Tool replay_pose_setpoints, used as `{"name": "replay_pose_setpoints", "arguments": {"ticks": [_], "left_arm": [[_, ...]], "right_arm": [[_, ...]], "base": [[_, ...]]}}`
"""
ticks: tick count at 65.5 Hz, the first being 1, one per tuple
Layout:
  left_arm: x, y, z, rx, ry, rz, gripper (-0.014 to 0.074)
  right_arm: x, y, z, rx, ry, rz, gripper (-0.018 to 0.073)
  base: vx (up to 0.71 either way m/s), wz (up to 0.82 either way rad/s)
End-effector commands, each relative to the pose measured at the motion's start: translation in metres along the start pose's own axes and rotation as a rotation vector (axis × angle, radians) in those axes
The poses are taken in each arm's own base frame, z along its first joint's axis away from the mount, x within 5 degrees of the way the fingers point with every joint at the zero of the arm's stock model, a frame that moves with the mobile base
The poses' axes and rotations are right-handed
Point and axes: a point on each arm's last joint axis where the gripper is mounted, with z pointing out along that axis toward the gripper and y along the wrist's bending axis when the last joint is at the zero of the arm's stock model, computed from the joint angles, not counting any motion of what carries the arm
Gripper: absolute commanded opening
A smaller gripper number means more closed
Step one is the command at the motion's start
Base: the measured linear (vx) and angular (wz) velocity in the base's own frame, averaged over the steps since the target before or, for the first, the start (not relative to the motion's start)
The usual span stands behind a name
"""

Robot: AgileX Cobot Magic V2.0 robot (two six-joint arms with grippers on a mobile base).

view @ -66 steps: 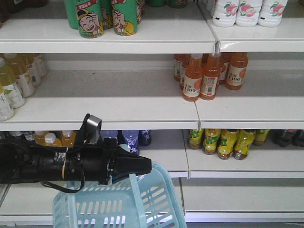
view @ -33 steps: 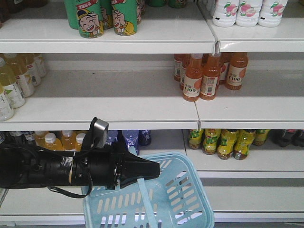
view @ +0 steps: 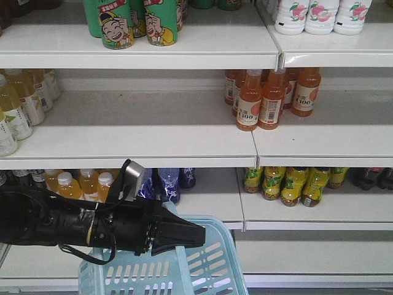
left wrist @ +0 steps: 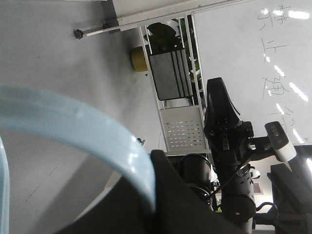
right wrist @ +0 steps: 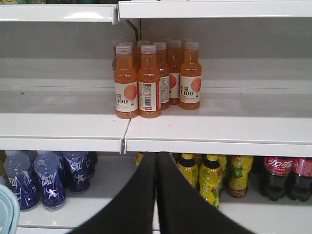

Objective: Place coke in basket with both arms
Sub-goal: 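Lift the basket off the shelf and pull it toward the robot, then turn the base away from the shelf holding the basket in left gripper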

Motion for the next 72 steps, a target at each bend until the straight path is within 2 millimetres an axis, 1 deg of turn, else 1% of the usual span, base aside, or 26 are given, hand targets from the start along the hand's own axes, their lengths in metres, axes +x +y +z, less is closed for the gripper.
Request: {"name": "replay_pose_setpoints", "arguments": {"ticks": [1,45,72], "left_arm": [[0.0035,-0.0357,-0.0054,0.247,0.052,0.043,-0.0007],[0.0033,-0.0358,-0.0054,0.248,0.049,0.042,-0.0007],[0.0033,-0.0358,-0.0054,0.248,0.049,0.042,-0.0007]], "right_arm": [[-0.0024,0.0004,-0.0005,-0.004,-0.074,-0.007,-0.0009],[-0.0024,0.0004,-0.0005,-0.004,-0.074,-0.007,-0.0009],[-0.0024,0.0004,-0.0005,-0.004,-0.074,-0.007,-0.0009]], "base": [[0.00,0.00],[0.00,-0.02],[-0.04,-0.23]]}}
